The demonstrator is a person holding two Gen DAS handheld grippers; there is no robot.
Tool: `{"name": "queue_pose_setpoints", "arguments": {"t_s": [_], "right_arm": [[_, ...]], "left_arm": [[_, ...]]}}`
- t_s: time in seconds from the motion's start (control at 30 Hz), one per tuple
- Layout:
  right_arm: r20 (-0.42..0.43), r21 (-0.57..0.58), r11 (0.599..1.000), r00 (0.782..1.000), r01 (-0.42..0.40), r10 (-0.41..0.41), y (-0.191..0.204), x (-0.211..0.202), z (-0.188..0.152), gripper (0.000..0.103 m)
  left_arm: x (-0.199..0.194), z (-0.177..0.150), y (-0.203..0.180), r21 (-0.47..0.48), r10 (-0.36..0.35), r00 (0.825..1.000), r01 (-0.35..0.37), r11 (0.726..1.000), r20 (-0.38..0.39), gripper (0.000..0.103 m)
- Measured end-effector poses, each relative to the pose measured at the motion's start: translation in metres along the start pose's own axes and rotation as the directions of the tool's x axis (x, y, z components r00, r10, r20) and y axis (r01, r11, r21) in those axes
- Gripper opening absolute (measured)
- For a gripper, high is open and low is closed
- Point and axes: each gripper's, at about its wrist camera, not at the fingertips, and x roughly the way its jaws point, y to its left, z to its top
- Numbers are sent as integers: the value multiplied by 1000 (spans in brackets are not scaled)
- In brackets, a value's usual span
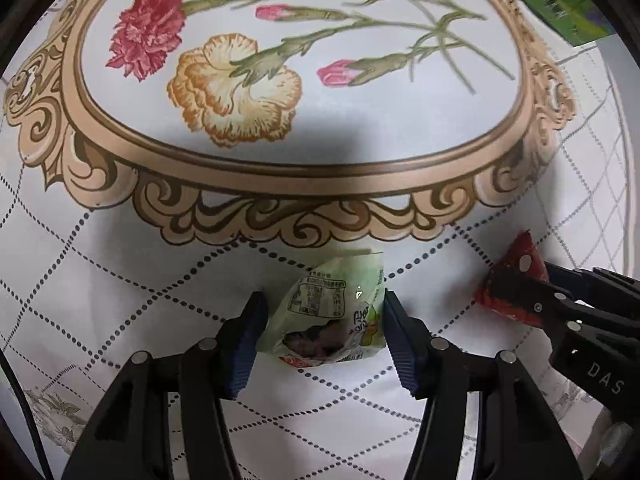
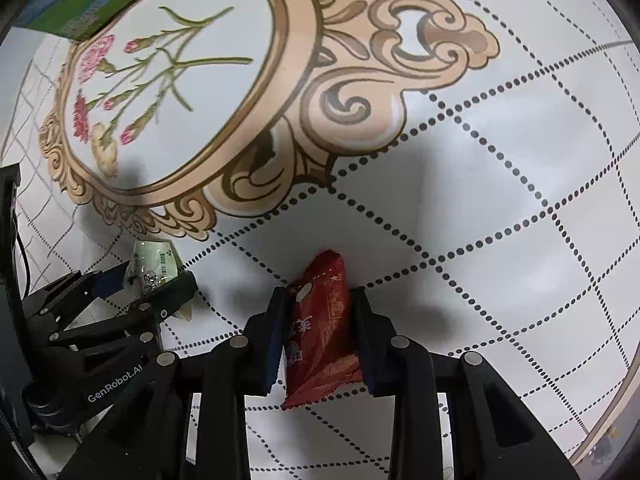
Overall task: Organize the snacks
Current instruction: 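Carry both packets into the cardboard box and open both tools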
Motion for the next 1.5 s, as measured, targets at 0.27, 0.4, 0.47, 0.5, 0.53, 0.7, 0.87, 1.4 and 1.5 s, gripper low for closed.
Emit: {"name": "queue_pose_setpoints", "arguments": {"t_s": [0.27, 0.4, 0.47, 0.5, 0.53, 0.7, 0.87, 1.4, 1.5], "right_arm": [[103, -12, 993, 988, -115, 115, 4, -70, 0, 33], [204, -45, 988, 967, -149, 155, 10, -130, 17, 33], [260, -61, 985, 950, -161, 171, 11, -166, 32, 33], [292, -66, 984, 940, -167, 179, 11, -184, 40, 33], [318, -72, 983, 931, -167, 181, 8, -200, 51, 33], [403, -67, 988, 902, -137, 152, 8, -251, 97, 33], [422, -10, 996, 903, -83, 80, -7, -262, 153, 33], [301, 105, 993, 950, 58, -88, -43, -209, 265, 81], [300, 95, 993, 949, 67, -93, -41, -208, 265, 88]], "left_arm": [[-78, 9, 6, 17, -87, 992, 86, 996, 89, 55], [-140, 35, -6, 48, -146, 972, 139, 989, 184, 55], [-169, 53, -10, 69, -159, 961, 148, 987, 225, 55], [-183, 65, -12, 74, -164, 955, 150, 986, 248, 55], [-192, 76, -14, 77, -161, 951, 146, 986, 263, 55], [-225, 128, -8, 74, -82, 945, 62, 995, 318, 55], [-219, 180, 4, 31, 17, 961, -26, 999, 274, 55], [-185, 253, 20, -82, 38, 982, -23, 996, 183, 88], [-186, 256, 17, -77, 41, 979, -26, 997, 199, 91]]}}
